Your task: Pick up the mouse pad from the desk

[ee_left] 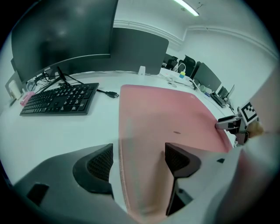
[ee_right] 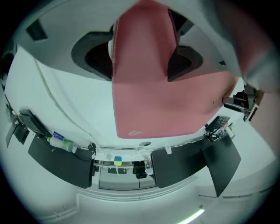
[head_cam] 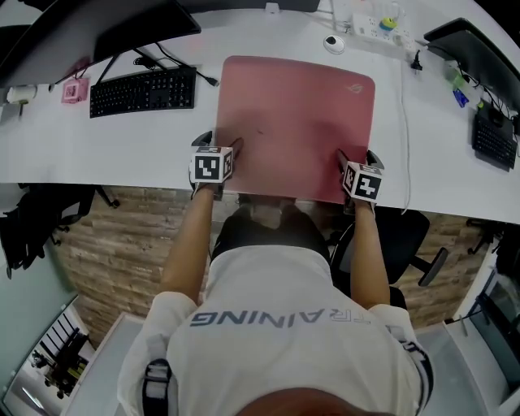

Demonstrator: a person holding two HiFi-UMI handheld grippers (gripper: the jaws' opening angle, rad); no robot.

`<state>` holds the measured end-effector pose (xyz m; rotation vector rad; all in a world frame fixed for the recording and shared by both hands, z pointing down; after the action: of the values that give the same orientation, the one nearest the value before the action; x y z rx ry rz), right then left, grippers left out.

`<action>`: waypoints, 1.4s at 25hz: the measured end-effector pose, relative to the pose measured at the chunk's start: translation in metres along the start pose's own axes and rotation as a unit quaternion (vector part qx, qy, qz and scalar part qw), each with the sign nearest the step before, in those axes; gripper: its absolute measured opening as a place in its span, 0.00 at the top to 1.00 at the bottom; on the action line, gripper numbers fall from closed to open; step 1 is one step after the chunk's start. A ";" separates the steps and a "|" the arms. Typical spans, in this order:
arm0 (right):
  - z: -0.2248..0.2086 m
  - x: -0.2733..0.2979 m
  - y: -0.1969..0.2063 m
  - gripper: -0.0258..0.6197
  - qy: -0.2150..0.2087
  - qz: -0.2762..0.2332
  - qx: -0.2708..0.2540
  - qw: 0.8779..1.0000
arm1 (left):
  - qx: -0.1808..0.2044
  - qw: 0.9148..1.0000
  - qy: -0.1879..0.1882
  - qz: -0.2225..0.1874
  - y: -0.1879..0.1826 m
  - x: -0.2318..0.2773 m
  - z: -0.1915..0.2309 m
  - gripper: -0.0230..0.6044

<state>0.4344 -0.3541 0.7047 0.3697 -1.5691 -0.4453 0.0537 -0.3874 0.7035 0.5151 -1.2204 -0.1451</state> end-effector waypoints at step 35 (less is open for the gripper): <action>0.020 -0.009 0.013 0.62 -0.004 -0.031 0.030 0.999 | -0.006 1.000 0.002 0.021 0.013 -0.008 -0.004 0.42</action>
<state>0.4152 -0.3373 0.7027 0.4643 -1.5850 -0.4474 0.0525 -0.3716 0.7013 0.4790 -1.2242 -0.1159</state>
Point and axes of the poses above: the fingertips, and each gripper's own axes: x forward along the fingers, z to its left, y out of its underside, the point moved 6 cm from there along -x, backward along the fingers, and after that the axes turned 4 degrees about y, right-handed, at the moved point
